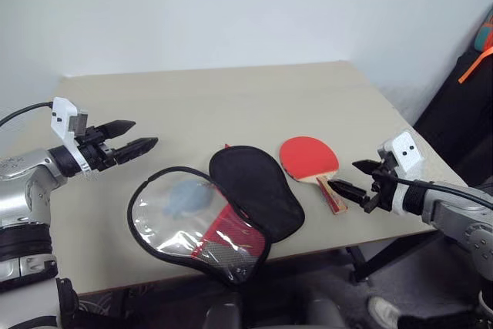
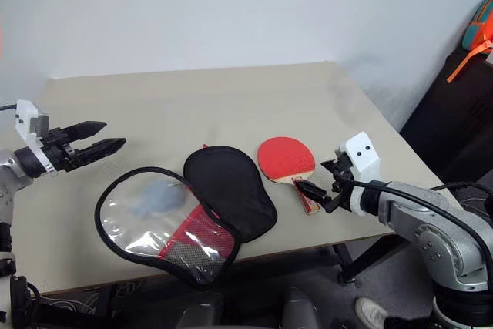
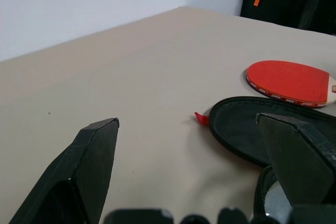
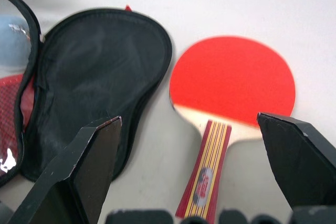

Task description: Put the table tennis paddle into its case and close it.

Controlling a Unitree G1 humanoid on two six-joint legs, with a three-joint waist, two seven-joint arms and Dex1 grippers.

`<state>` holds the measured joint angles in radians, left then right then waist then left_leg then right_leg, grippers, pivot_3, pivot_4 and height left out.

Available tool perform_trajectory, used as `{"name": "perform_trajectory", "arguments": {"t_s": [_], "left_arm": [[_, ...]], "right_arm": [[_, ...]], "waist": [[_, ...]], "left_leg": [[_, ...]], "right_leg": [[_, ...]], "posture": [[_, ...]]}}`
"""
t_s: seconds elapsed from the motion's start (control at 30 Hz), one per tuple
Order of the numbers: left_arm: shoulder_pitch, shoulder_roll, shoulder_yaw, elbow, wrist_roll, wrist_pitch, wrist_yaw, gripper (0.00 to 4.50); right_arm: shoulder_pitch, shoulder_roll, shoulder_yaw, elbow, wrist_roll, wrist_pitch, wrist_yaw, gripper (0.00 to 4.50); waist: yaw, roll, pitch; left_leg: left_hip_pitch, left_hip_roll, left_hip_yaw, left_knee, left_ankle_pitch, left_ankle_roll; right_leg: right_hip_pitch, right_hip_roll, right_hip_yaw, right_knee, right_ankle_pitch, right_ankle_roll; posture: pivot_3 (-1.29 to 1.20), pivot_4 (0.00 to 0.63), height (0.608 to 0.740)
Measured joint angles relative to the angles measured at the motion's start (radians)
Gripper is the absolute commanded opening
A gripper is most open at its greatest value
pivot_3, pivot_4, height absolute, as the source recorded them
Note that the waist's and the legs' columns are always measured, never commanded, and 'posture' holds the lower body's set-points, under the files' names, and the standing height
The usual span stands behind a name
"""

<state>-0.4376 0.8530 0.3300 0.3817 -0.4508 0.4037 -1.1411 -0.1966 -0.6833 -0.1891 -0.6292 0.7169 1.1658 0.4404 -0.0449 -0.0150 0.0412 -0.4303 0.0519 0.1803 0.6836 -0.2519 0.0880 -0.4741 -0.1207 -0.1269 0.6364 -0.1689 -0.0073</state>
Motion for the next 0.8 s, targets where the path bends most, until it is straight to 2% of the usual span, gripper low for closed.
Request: {"name": "perform_trajectory", "arguments": {"t_s": [0.43,0.8], "left_arm": [[0.111,-0.008,0.014,-0.124,-0.041,0.061,0.031,4.46],[0.12,-0.008,0.024,-0.188,-0.076,0.078,0.064,4.46]], "right_arm": [[-0.048,0.0,0.012,0.015,0.029,0.058,-0.024,4.5],[-0.079,-0.003,0.055,0.087,0.009,0.035,-0.011,4.5]], "waist": [[0.0,0.0,0.0],[0.0,0.001,0.001]], "left_leg": [[0.0,0.0,0.0,0.0,0.0,0.0],[0.0,0.0,0.0,-0.001,0.0,0.0]], "right_leg": [[0.0,0.0,0.0,0.0,0.0,0.0],[0.0,0.001,0.0,0.0,0.0,0.0]], "posture": [[0.0,0.0,0.715],[0.0,0.0,0.715]]}}
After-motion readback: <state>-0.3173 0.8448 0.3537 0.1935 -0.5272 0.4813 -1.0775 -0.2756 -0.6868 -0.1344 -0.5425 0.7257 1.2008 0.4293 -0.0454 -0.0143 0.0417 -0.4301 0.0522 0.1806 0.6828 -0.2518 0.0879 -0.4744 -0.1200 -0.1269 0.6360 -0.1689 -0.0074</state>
